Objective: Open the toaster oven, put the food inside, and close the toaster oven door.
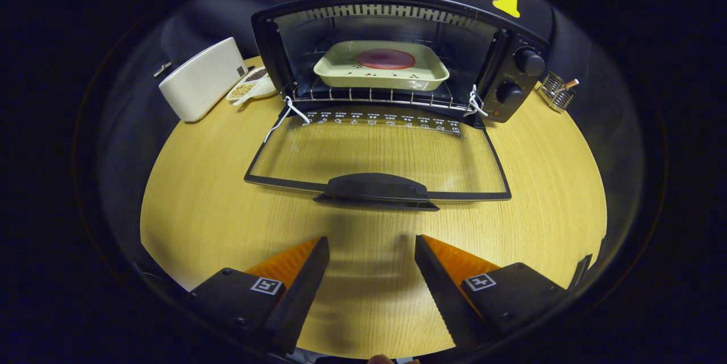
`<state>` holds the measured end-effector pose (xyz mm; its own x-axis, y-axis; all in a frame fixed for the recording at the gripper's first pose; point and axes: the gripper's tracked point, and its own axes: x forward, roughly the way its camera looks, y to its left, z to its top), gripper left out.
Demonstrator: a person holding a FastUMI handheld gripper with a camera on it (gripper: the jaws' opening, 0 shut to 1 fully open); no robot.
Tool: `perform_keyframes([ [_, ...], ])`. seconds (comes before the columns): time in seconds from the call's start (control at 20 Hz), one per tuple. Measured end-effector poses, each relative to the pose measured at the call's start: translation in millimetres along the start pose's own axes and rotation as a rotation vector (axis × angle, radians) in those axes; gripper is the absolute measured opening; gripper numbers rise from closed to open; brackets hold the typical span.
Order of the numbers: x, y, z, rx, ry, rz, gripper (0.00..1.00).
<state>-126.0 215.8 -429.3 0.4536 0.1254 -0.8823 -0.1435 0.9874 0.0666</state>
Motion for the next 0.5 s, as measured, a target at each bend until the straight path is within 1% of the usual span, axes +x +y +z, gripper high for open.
perform_keyframes([
  [0.15,10.1,-1.5,-3.4,0.017,0.027,-0.014,1.0],
  [0.2,14.6,0.4,1.5,0.039,0.01,-0.012,1.0],
  [0.35,19.3,-2.8,11.0,0.047,-0.008,-0.017,0.99],
  [0.5,24.1,-9.1,20.7,0.087,-0.013,-0.037,0.99],
])
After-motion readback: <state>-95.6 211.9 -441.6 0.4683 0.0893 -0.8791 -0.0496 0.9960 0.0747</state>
